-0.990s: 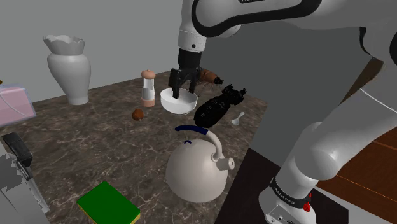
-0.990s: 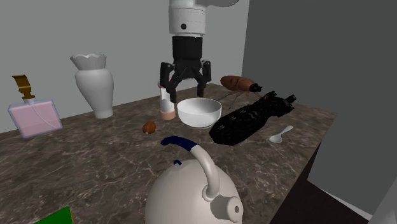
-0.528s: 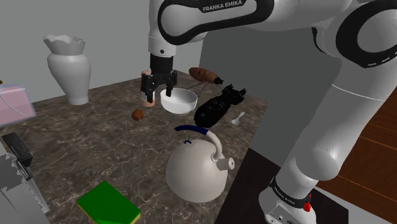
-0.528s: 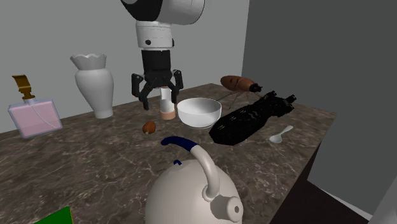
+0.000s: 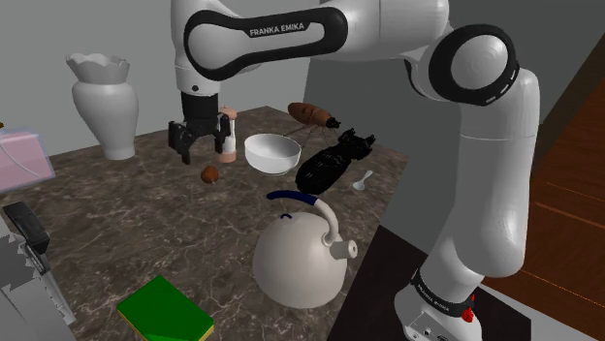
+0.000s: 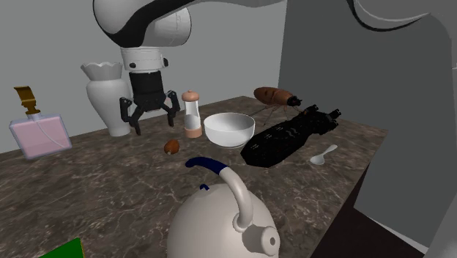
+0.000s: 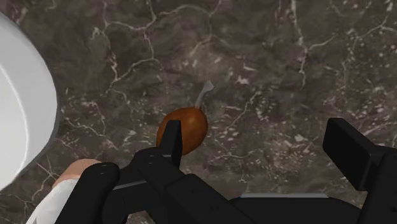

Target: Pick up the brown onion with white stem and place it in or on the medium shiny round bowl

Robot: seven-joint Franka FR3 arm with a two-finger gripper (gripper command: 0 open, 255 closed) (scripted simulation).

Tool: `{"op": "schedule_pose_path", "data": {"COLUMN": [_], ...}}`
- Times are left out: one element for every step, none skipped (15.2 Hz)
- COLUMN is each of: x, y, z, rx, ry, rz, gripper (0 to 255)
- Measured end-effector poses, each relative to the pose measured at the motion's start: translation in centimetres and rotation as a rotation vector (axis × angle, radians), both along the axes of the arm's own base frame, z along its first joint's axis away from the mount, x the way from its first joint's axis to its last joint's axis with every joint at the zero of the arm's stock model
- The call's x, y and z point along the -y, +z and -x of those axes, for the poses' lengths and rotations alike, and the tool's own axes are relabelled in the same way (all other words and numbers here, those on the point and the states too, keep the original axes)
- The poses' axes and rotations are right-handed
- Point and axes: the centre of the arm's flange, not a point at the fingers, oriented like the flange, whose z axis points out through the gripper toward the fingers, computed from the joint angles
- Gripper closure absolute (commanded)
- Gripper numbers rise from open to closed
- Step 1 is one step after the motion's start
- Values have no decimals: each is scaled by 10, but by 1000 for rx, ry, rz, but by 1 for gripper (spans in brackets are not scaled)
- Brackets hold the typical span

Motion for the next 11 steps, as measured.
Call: {"op": "schedule_pose_path", "data": {"x": [-7,-11,-13,-13,-14,-15,-15,-14,-14,-15,-15], "y": [-3,-9,-15,-20,-25,-30,-35,-40,-45,-48,-49], "z": [-6,-10,-12,-14,-14,-14,-14,-13,-14,-14,-14], "rx": [-1,-1,-1,-1,-1,-1,-1,-1,-1,-1,-1], "ry": [1,1,0,0,0,0,0,0,0,0,0], "rz": [2,3,4,4,5,5,5,5,5,5,5], "gripper": [0,0,0,0,0,0,0,0,0,0,0]}}
